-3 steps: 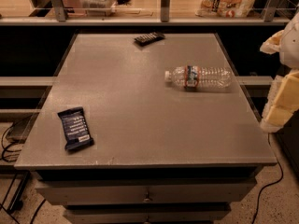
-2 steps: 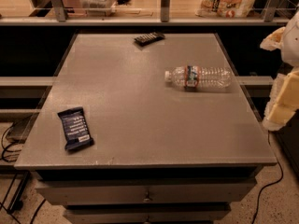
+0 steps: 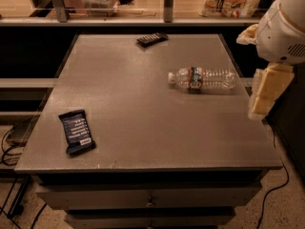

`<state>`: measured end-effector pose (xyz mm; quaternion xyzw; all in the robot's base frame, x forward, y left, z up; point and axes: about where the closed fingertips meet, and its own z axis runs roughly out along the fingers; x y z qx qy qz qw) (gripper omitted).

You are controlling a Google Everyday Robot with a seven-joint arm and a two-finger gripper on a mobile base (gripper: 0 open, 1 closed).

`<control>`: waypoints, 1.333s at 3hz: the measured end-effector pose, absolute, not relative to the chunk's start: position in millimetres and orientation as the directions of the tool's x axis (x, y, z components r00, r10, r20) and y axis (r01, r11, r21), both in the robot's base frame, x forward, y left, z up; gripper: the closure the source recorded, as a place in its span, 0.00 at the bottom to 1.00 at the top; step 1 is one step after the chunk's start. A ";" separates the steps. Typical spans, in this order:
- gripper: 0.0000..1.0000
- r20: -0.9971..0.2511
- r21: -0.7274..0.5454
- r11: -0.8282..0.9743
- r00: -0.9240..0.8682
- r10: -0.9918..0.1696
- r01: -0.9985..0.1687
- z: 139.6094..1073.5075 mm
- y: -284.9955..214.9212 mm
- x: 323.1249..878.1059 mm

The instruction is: Place water bottle upright

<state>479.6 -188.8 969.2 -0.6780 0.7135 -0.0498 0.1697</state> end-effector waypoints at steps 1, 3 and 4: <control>0.00 -0.175 -0.301 0.076 -0.023 -0.984 -0.951 969.2 -188.8 479.6; 0.00 -0.044 -0.289 -0.048 0.063 -0.997 -0.956 938.5 -164.9 530.5; 0.00 0.025 -0.281 -0.091 0.087 -0.996 -0.955 918.8 -159.8 563.8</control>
Offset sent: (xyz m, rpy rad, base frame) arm 0.0529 0.0264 -0.0311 -0.1240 0.0217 0.1054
